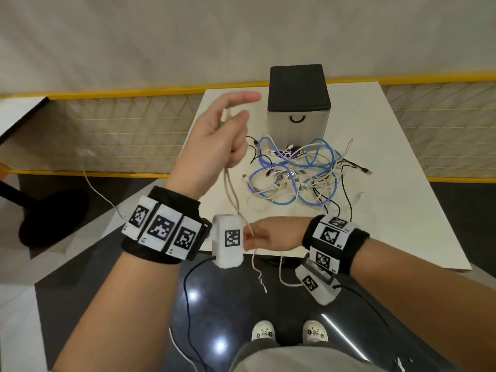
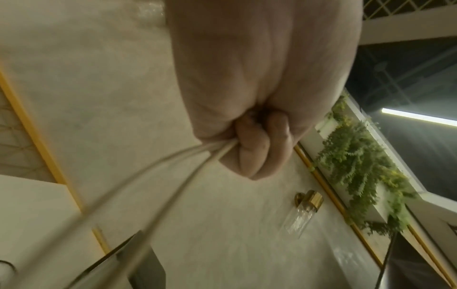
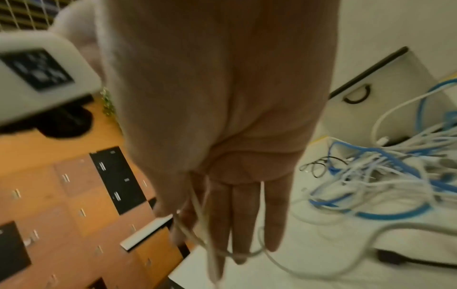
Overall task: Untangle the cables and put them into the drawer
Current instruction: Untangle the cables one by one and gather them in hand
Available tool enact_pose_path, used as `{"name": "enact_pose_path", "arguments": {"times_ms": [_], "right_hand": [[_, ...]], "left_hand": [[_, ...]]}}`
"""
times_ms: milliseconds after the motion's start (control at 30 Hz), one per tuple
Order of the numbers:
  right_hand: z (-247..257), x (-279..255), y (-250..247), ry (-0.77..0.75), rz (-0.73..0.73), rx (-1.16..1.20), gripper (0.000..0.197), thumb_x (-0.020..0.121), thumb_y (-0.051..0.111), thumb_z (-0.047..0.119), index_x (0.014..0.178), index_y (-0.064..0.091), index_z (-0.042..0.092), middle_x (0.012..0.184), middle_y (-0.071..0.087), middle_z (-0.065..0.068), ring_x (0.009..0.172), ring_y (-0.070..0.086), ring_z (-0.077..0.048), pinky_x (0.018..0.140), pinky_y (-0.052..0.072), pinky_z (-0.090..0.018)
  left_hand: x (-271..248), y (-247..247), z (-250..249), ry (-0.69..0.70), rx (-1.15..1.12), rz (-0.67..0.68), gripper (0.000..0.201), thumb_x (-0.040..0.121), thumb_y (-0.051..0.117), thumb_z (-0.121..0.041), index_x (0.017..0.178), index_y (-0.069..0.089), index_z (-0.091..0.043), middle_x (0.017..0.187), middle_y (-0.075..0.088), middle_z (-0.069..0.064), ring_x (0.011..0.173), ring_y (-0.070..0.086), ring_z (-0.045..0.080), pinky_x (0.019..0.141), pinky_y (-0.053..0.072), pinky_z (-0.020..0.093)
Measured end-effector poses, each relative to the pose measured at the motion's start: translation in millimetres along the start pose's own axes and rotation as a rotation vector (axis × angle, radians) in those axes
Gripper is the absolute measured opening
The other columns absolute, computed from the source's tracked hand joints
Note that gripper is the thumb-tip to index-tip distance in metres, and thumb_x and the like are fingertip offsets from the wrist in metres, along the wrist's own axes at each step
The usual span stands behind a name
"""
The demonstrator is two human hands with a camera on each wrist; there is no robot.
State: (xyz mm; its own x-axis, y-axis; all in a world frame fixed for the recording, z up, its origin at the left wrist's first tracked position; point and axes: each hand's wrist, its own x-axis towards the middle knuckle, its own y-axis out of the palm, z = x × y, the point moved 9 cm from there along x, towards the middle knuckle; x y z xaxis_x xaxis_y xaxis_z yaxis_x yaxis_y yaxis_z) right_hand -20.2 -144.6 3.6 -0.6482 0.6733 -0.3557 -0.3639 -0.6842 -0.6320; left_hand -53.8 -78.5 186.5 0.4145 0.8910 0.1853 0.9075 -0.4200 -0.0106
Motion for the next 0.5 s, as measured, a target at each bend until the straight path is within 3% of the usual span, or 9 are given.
{"name": "enact_pose_path", "arguments": {"times_ms": [100,167,233,300,367,433,500], "right_hand": [[-15.5,-6.0,2.9,0.094,0.001,0.177,0.016,0.100,0.041,0.023,0.098,0.052,0.012,0.110,0.066,-0.009,0.091,0.057,-0.016,0.086,0.046,-0.031],[-8.8,-8.6,5.8,0.100,0.049,0.458,0.018,0.103,0.035,0.021,0.095,0.046,0.009,0.111,0.066,-0.022,0.092,0.064,-0.024,0.085,0.053,-0.036],[2.9,-11.1,7.9,0.072,0.098,0.671,0.020,0.104,0.032,0.024,0.094,0.042,0.010,0.102,0.065,-0.031,0.085,0.068,-0.034,0.078,0.057,-0.042],[3.7,-10.8,7.2,0.077,0.073,0.713,0.020,0.104,0.034,0.026,0.099,0.043,0.009,0.096,0.064,-0.029,0.081,0.068,-0.036,0.072,0.058,-0.041],[-8.4,-8.6,3.2,0.118,-0.002,0.615,0.021,0.101,0.042,0.026,0.113,0.045,0.009,0.102,0.065,-0.021,0.088,0.067,-0.034,0.076,0.057,-0.037],[-23.6,-9.3,-1.2,0.165,-0.048,0.374,0.051,0.094,0.056,0.033,0.138,0.034,0.020,0.124,0.060,-0.012,0.109,0.062,-0.027,0.092,0.049,-0.032],[-27.8,-11.5,-9.9,0.165,-0.123,0.249,0.090,0.085,0.066,0.041,0.152,0.006,0.027,0.146,0.042,-0.005,0.133,0.043,-0.021,0.105,0.036,-0.028]], "left_hand": [[-1.9,-15.0,-6.1,0.014,-0.002,-0.057,0.026,0.104,0.038,-0.003,0.113,0.058,-0.015,0.052,0.022,-0.012,0.042,0.016,0.007,0.040,0.017,0.020],[-3.0,-19.3,-3.4,0.000,0.034,-0.072,0.025,0.103,0.038,-0.004,0.112,0.059,-0.014,0.051,0.023,-0.012,0.041,0.017,0.006,0.040,0.018,0.020],[-3.8,-19.7,0.4,-0.010,0.062,-0.074,0.025,0.103,0.039,-0.004,0.111,0.060,-0.015,0.050,0.024,-0.013,0.041,0.017,0.006,0.040,0.020,0.020],[-4.1,-18.6,2.4,-0.011,0.069,-0.068,0.026,0.104,0.039,-0.005,0.111,0.061,-0.016,0.050,0.024,-0.013,0.041,0.018,0.007,0.041,0.021,0.020],[-4.3,-17.1,4.3,-0.022,0.071,-0.057,0.026,0.104,0.039,-0.005,0.111,0.061,-0.017,0.049,0.025,-0.013,0.041,0.018,0.007,0.040,0.021,0.020],[-4.8,-14.4,9.1,-0.047,0.086,-0.034,0.026,0.104,0.039,-0.006,0.112,0.061,-0.017,0.049,0.024,-0.012,0.041,0.018,0.009,0.041,0.020,0.021],[-6.5,-10.5,17.6,-0.076,0.117,0.003,0.026,0.104,0.039,-0.007,0.114,0.061,-0.017,0.050,0.025,-0.012,0.041,0.019,0.009,0.041,0.020,0.021]]}}
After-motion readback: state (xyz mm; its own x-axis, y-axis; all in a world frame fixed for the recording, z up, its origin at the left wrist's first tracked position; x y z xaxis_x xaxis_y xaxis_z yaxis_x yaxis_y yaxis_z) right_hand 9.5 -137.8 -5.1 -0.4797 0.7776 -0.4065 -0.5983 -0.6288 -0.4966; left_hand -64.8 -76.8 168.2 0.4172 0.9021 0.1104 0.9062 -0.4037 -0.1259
